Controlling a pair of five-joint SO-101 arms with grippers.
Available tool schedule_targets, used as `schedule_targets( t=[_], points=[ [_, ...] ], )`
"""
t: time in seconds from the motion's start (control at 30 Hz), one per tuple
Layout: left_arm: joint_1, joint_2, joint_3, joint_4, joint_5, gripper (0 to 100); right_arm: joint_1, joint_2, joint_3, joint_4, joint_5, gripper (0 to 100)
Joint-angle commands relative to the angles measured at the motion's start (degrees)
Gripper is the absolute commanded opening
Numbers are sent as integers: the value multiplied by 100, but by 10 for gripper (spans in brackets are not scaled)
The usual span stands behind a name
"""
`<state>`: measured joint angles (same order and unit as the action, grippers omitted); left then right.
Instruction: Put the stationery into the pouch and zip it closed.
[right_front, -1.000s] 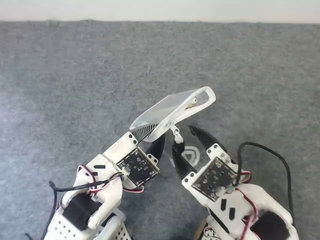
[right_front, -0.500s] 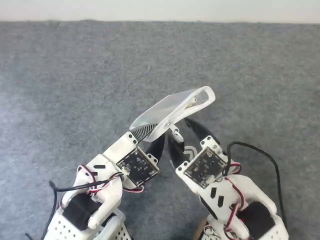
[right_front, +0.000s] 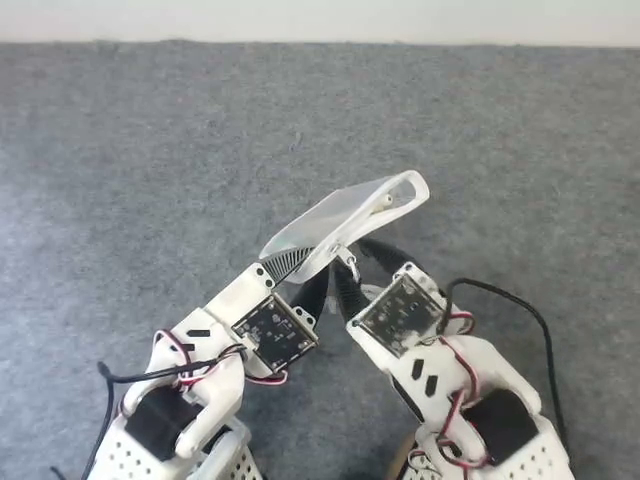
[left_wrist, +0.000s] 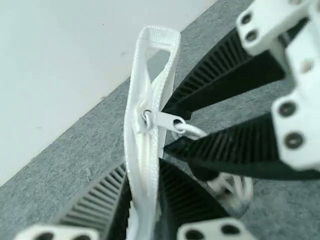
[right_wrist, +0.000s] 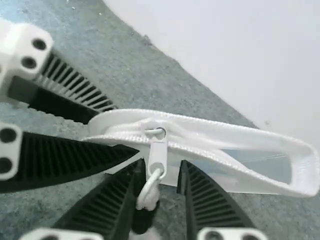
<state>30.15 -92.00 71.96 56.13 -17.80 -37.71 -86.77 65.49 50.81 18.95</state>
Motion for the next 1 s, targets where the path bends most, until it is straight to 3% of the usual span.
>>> schedule_targets(
  t=[0.0,0.13,0.23,0.47,0.97],
  points=[
    [0,-18,-92,35,-35,9,84,268,-149,-119,-70,99],
    [0,-18,-92,35,-35,9,92,110,-193,-136,-62,2],
    [0,-18,-92,35,-35,9,127,-75,-193,-101,-62,5],
    [0,9,-84,35,-35,9,971,-479,-659,295,-88,6],
    [0,18,-84,35,-44,9,1578,-479,-914,321,-431,6]
  ],
)
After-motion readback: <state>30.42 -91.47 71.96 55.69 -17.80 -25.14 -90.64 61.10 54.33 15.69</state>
